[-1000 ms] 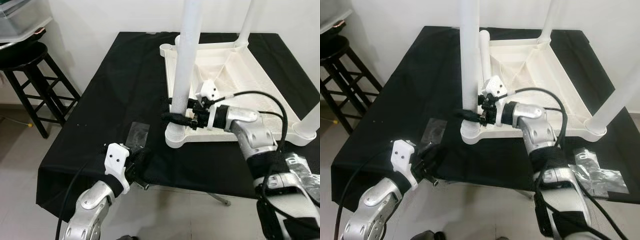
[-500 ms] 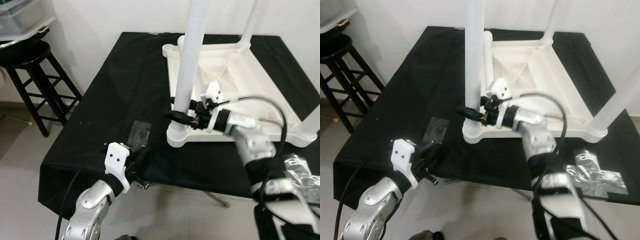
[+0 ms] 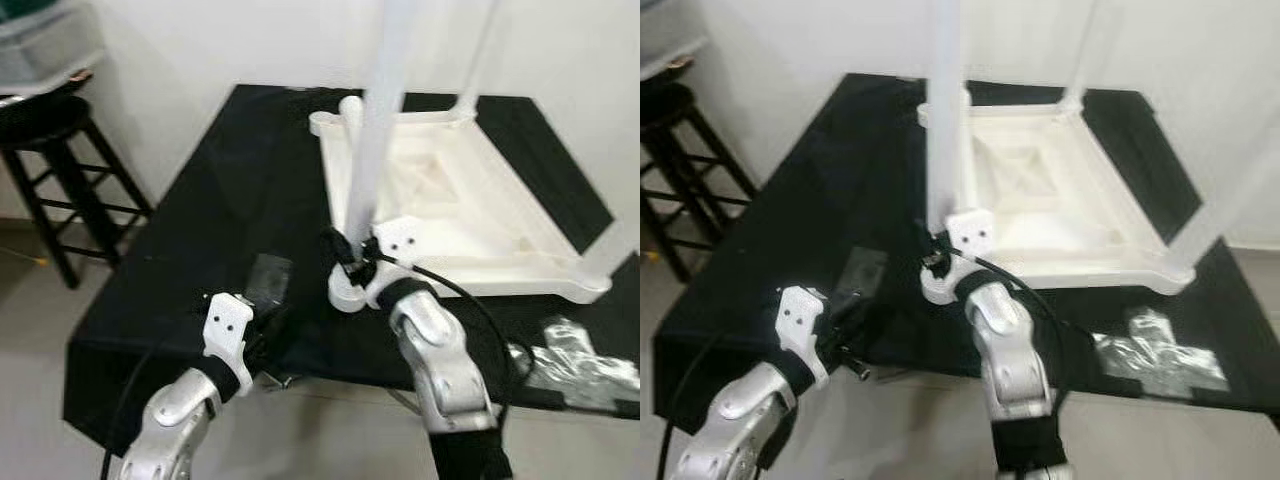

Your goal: Building children table

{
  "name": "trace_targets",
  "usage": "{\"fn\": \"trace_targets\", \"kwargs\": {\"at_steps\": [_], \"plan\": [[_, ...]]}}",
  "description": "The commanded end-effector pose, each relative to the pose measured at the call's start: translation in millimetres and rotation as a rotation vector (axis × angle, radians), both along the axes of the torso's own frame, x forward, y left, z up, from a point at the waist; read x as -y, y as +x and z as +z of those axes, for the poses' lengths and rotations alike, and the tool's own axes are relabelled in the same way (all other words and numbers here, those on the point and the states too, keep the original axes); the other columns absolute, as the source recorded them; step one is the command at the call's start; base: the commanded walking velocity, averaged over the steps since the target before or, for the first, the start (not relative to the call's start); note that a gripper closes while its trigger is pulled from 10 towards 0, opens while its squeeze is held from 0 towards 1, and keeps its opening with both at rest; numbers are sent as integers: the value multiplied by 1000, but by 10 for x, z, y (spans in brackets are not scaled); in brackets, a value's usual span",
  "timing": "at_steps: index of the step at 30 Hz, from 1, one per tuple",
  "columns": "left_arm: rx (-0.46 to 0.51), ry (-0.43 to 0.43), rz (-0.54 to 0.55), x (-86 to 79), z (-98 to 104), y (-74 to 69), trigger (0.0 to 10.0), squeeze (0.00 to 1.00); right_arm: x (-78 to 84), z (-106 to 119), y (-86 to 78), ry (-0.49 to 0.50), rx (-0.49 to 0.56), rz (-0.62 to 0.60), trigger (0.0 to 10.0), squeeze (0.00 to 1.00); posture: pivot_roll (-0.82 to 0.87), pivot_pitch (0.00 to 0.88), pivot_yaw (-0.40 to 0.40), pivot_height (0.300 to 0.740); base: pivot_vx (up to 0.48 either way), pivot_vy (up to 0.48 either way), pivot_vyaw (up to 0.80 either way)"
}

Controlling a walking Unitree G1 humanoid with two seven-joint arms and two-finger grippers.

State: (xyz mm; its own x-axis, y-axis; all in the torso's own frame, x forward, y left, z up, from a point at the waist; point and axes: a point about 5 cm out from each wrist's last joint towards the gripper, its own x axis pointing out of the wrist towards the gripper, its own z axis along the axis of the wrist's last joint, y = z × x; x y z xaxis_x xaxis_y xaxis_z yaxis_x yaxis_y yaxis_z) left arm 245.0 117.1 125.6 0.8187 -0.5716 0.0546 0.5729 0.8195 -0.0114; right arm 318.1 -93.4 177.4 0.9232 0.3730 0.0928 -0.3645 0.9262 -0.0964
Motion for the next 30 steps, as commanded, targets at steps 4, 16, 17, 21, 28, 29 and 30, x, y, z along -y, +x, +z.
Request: {"fn": "trace_targets", "kwargs": {"at_steps": [4,16,17,21,28,29,30], "plan": [[-4,-7,-55,7,-5,-57,10000,0,82,-211,82,14,-170,107,10000,1000,54,138,22,740,0,0,0],[-13,41,-190,16,2,-97,10000,0,277,-82,300,-103,-120,483,10000,0,93,112,10,740,0,0,0],[-12,60,-208,13,-2,-106,10000,0,281,-59,312,-107,-118,510,10000,0,93,112,10,740,0,0,0],[10,66,-245,-29,26,-128,10000,0,317,47,414,-111,-111,569,10000,0,103,105,4,740,0,0,0],[61,29,-211,-160,38,-100,10000,0,318,178,505,-104,-106,705,9686,0,107,100,-7,740,0,0,0],[77,14,-210,-170,58,-99,10000,0,329,180,509,-110,-107,717,0,0,109,99,-8,740,0,0,0],[77,14,-210,-170,58,-99,10000,0,329,180,509,-110,-107,717,0,0,109,99,-8,740,0,0,0]]}}
